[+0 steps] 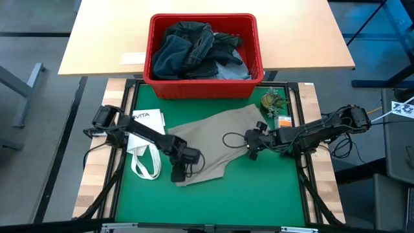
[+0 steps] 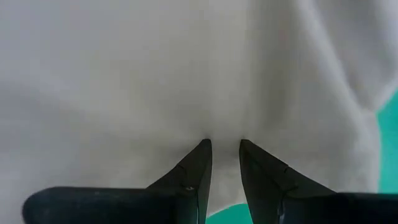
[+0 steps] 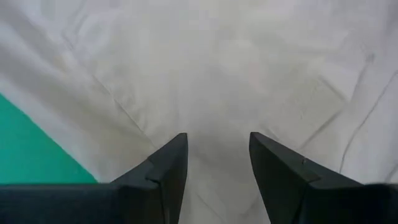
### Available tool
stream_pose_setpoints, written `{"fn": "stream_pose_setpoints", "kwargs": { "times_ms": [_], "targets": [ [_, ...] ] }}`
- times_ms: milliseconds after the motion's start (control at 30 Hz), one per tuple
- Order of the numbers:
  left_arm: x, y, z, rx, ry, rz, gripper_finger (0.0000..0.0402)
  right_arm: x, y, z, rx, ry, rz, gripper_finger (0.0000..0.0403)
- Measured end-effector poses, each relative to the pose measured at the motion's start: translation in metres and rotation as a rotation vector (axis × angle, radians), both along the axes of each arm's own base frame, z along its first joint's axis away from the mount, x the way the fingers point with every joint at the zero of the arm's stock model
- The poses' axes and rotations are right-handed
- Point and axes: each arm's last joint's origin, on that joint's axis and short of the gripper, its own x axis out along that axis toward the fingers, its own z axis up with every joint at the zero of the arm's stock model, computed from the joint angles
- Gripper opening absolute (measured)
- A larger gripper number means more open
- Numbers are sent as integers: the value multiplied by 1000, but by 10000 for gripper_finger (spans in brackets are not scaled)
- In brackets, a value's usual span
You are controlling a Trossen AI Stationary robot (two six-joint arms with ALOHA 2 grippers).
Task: Fold Laundry from Bin
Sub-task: Fold the gray shorts
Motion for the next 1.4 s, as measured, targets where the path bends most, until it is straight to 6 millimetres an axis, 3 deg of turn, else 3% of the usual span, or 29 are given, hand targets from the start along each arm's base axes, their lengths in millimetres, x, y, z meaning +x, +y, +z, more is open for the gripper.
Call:
{"fn": "stream_pose_setpoints", "kwargs": {
  "times_ms": [133, 333, 467, 633, 767, 1000, 1200, 1400],
  "targets": [
    [1, -11, 5, -25, -39, 45, 78, 5, 0, 6, 2, -5, 47, 172],
    [5, -4, 28, -70, -164, 110, 78, 26, 0, 32, 104, -123, 169, 172],
    [6, 13, 47, 13, -265, 175, 78, 35, 1, 46, 150, -187, 221, 172],
    [9, 46, 55, 188, -334, 318, 78, 37, 12, 48, 168, -182, 251, 172],
    [11, 77, 54, 246, -321, 383, 78, 35, 27, 44, 178, -130, 244, 172],
    [10, 119, 48, 328, -288, 504, 78, 23, 37, 30, 23, -31, 128, 172],
    [3, 130, 24, 335, -226, 536, 78, 9, 36, 12, 2, 5, 29, 172],
    [-13, 128, -4, 323, -127, 575, 78, -1, 31, 0, -16, 44, -20, 172]
  ]
}}
